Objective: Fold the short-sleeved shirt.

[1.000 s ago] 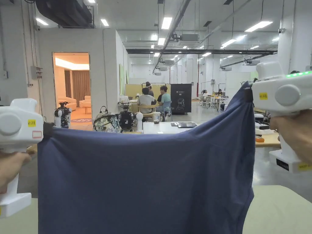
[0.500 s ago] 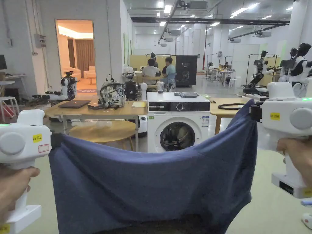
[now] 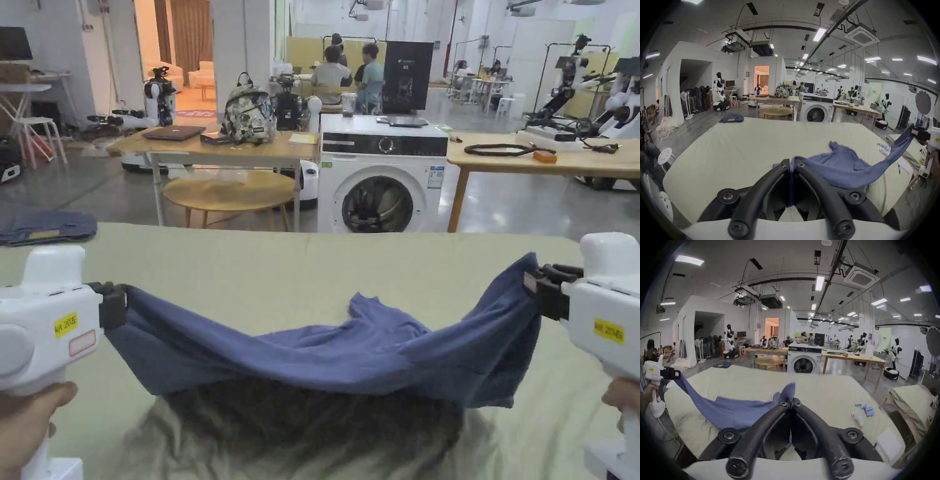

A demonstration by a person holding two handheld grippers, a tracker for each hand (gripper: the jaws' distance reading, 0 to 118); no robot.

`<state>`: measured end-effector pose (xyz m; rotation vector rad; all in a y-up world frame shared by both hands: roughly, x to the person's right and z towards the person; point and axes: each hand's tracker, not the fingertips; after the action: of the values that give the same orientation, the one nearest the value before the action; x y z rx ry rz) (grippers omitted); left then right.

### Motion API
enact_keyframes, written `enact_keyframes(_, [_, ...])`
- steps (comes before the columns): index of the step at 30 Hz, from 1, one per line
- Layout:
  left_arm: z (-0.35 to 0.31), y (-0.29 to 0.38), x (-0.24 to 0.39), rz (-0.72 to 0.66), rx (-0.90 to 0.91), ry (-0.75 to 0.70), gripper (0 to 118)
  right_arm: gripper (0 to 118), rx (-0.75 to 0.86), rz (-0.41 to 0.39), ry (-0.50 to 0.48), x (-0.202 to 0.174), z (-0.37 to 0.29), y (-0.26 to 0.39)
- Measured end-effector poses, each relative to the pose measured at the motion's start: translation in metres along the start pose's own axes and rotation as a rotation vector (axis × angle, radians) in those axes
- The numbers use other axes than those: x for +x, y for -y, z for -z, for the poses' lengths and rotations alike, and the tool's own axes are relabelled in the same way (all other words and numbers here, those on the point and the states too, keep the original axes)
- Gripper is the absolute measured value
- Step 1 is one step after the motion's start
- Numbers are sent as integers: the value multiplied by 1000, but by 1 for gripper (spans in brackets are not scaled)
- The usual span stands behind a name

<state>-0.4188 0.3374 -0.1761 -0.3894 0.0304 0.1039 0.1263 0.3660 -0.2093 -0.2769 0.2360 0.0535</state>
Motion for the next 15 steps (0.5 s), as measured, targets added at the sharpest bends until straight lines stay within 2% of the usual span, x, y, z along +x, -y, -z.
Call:
enact_keyframes(1, [0, 15, -4, 12, -18, -8, 0, 0, -33, 22, -36, 1, -6, 16])
enact_keyframes(3, [-10, 41, -8, 15, -41, 15, 0, 0, -45, 75, -30, 2, -21, 47])
enact_keyframes(6, [-26, 76, -10, 43, -81, 26, 0, 0, -77, 101, -39, 6, -42, 89])
enact_keyframes(8, [-36, 97, -13, 109, -112, 8, 0, 0, -104, 124, -46, 8, -57, 112])
enact_keyframes(11, [-46, 121, -23, 14, -157, 46, 0, 0, -123, 136, -46, 7, -78, 139])
enact_keyframes(14, [-57, 139, -26, 103, -172, -1, 0, 0, -140, 155, -47, 12, -94, 158])
enact_keyframes(15, [-61, 143, -28, 82, -167, 7, 0, 0, -149, 163, -48, 13, -98, 162])
